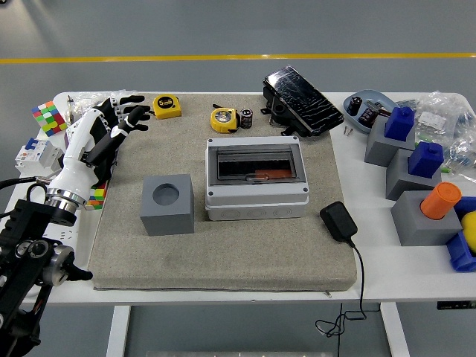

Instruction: Fetch the battery,place it into the box,close the lid of the box

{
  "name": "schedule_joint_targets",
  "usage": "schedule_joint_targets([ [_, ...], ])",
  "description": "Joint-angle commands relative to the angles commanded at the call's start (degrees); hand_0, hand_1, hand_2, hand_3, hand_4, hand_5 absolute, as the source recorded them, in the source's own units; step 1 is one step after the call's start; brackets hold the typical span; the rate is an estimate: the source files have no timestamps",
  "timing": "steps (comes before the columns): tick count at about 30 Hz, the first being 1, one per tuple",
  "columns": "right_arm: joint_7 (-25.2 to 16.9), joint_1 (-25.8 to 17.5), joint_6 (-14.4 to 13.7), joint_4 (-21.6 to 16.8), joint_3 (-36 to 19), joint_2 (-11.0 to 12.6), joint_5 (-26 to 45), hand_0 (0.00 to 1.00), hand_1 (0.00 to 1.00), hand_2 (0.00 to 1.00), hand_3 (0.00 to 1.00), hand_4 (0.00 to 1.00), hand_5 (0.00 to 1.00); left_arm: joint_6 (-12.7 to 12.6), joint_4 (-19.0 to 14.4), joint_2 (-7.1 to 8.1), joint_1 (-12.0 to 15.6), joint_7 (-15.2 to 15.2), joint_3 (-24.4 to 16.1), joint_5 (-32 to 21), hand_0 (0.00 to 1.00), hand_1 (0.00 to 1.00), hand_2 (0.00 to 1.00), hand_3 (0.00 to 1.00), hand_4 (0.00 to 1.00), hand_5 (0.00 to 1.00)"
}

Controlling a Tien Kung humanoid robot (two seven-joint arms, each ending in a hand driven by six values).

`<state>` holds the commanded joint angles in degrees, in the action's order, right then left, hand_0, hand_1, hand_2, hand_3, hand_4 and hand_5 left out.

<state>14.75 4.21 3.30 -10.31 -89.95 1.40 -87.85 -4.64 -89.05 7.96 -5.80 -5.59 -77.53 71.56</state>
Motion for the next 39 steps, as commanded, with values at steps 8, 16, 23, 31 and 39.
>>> schedule_joint_targets([
  [8,-0.05,0.88,0.04,0.0,0.39,0.32,0.0,0.641,0.647,0.657,0.574,0.97,0.58,0.05,-0.05,0.84,0.27,0.13,-0.41,-0.1,0.493,0.627,0.643,0.664,0.998,0.632],
  [16,0.23,1.18,0.27,0.0,0.74,0.37,-0.59,0.639,0.648,0.657,0.574,0.97,0.58,0.04,0.1,1.28,-0.34,0.15,-0.15,0.04,0.496,0.619,0.637,0.662,0.998,0.631],
  [23,0.35,1.7,0.52,0.0,1.67,0.82,-0.11,0.639,0.639,0.65,0.573,0.971,0.581,0.06,0.22,1.64,-0.66,0.19,-0.06,0.12,0.493,0.613,0.637,0.662,0.998,0.627],
  [31,0.74,1.68,0.92,0.0,1.62,1.02,-1.05,0.62,0.609,0.611,0.563,0.971,0.581,0.09,0.59,2.12,-0.76,0.28,0.17,0.46,0.497,0.611,0.636,0.662,0.998,0.626],
  [39,1.41,1.63,1.61,0.0,1.37,1.18,-2.54,0.618,0.573,0.547,0.528,0.932,0.562,0.08,0.97,2.41,0.04,0.25,-0.18,0.54,0.497,0.606,0.632,0.661,0.998,0.622],
])
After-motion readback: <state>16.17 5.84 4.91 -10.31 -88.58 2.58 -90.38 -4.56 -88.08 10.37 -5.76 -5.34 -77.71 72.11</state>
